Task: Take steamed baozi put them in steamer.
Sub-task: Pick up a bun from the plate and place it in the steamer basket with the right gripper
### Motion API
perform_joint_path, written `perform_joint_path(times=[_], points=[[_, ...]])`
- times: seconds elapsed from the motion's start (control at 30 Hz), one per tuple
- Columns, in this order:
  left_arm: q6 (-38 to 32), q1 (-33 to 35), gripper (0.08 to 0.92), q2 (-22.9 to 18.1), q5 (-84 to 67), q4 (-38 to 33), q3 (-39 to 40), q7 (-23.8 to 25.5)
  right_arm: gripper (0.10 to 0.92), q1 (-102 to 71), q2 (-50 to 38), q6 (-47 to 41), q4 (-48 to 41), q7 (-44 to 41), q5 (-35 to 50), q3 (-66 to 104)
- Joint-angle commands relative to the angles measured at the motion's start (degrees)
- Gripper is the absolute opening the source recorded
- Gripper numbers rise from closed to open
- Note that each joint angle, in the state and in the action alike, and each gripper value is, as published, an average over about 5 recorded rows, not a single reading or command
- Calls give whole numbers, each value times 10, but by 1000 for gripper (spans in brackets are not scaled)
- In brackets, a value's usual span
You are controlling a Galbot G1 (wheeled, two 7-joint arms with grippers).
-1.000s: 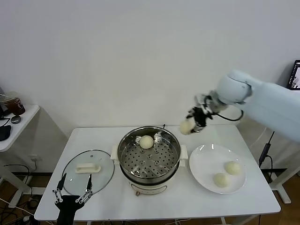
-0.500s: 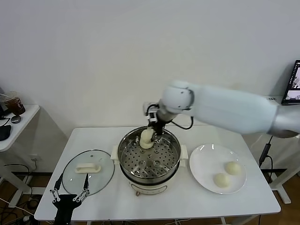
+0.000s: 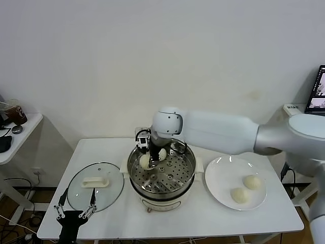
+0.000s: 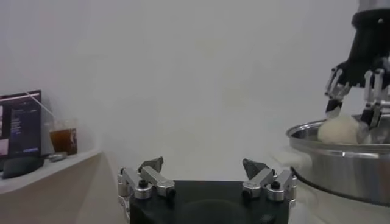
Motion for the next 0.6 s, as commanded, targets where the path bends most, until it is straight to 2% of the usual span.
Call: perform_joint_path(times=[0.03, 0.33, 0.6], points=[[-1, -1, 823, 0, 0, 2, -1, 0, 568, -21, 24, -8, -27, 7, 1, -1], [-2, -2, 823, -1, 1, 4, -2, -1, 590, -29, 32, -8, -33, 4, 4, 7], [-2, -3, 823, -2, 0, 6, -5, -1, 791, 14, -2, -5, 1, -31, -1, 21]])
